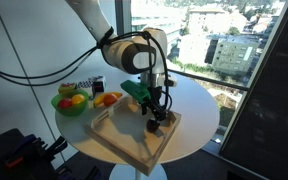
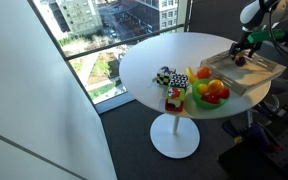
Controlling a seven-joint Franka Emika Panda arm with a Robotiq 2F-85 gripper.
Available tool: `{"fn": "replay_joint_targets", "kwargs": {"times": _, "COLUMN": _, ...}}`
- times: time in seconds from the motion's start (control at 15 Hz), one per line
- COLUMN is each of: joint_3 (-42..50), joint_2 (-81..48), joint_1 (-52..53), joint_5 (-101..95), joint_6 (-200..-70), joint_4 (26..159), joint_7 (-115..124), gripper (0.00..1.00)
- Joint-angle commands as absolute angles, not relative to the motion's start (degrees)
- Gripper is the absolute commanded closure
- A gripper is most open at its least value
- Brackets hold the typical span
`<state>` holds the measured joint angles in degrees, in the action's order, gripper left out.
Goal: Remove the apple from the box and put it in the green bowl
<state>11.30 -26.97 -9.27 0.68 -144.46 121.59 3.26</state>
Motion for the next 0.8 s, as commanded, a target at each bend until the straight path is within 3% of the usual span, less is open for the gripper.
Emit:
{"fn": "replay_joint_targets", "kwargs": {"times": 0.0, "joint_3": 10.8, "joint_2": -28.06, "joint_1": -10.3, "joint_5": 0.56, "joint_6": -145.94, "joint_4": 120.32, "joint_7": 2.35, "gripper": 0.0}}
{"fn": "replay_joint_targets", "kwargs": {"times": 0.73, "joint_3": 10.78, "joint_2": -29.07, "joint_1": -10.52, "joint_5": 0.6, "joint_6": -147.99, "joint_4": 120.47, "joint_7": 2.15, "gripper": 0.0}}
